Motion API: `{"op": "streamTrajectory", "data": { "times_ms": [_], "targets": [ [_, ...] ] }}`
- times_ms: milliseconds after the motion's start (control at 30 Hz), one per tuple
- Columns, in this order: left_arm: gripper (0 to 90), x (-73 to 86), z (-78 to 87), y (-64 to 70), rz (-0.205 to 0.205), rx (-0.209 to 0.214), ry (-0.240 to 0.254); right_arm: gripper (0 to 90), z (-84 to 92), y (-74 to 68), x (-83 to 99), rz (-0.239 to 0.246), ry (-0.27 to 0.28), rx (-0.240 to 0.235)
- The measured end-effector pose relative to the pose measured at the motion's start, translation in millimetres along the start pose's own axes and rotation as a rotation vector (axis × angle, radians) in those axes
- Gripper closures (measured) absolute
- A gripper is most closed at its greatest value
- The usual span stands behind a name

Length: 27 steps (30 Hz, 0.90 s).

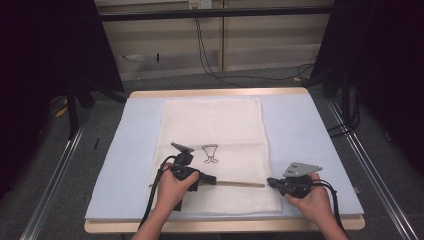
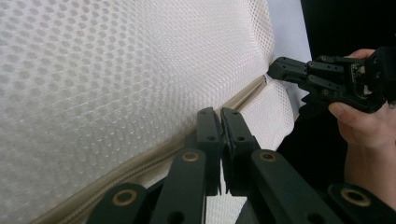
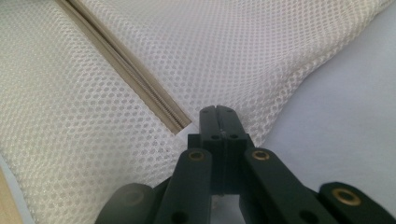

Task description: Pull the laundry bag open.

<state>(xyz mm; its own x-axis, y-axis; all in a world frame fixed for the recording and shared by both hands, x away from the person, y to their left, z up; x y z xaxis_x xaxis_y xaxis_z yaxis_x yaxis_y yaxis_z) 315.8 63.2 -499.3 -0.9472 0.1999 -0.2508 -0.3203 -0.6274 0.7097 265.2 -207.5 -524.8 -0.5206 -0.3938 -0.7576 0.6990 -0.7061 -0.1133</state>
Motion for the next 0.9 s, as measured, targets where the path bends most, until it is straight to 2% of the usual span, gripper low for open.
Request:
{"op": "streamTrajectory", "data": {
  "times_ms": [67,100,133,167,267,300,433,467,567,800,833,900],
  "targets": [
    [87.2,0.7,1.3,-1.2,-0.004,0.001,0.002,90.0,0.0,0.0,0.0,-0.001,0.0,0.0],
    [87.3,0.8,2.8,-1.8,0.007,0.0,0.002,90.0,0.0,0.1,0.0,0.0,0.0,-0.001],
    [87.2,0.8,3.6,-2.9,-0.004,0.002,-0.001,90.0,-0.1,0.1,0.0,0.001,0.001,-0.002],
    [87.2,0.6,4.4,-2.8,0.006,0.01,0.006,90.0,0.0,0.1,0.0,0.0,0.001,-0.002],
    [87.2,0.2,7.2,-5.5,0.002,-0.007,0.016,90.0,0.0,0.1,0.0,0.0,0.001,-0.002],
    [87.2,0.9,8.6,-5.2,0.004,0.007,0.006,90.0,0.0,0.1,0.0,-0.001,0.001,-0.002],
    [87.3,1.0,11.9,-7.2,0.0,-0.002,0.012,90.0,-0.1,0.3,-0.1,0.0,0.003,-0.002],
    [87.3,0.9,12.4,-7.7,0.009,-0.009,0.019,90.0,-0.1,0.3,-0.1,0.0,0.003,-0.003],
    [87.3,1.9,13.3,-7.4,0.016,0.007,0.014,90.0,-0.2,0.4,-0.1,-0.001,0.003,-0.003],
    [87.3,1.1,14.9,-9.9,-0.002,-0.015,0.005,90.0,0.0,0.6,0.0,-0.003,0.003,-0.002],
    [87.3,1.1,15.2,-8.4,0.017,0.001,0.01,90.0,0.0,0.7,0.1,-0.004,0.003,-0.003],
    [87.3,1.2,17.1,-10.0,0.007,-0.013,0.007,90.0,0.0,0.9,0.1,-0.003,0.003,-0.004]
  ]
}}
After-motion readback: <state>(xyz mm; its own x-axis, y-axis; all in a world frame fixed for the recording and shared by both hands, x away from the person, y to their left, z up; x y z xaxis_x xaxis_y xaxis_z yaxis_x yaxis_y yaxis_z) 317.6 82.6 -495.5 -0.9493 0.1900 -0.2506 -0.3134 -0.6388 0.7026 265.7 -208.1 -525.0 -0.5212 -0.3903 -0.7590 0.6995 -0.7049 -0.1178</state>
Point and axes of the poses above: each handheld gripper's, and its own axes: z roughly backward along the jaws, x roughly out of its underside, y roughly to its right, the point moved 6 cm from there along -z, roughly forward along the jaws, and after that the axes turned 5 degrees about -x, right-handed, at the moved point
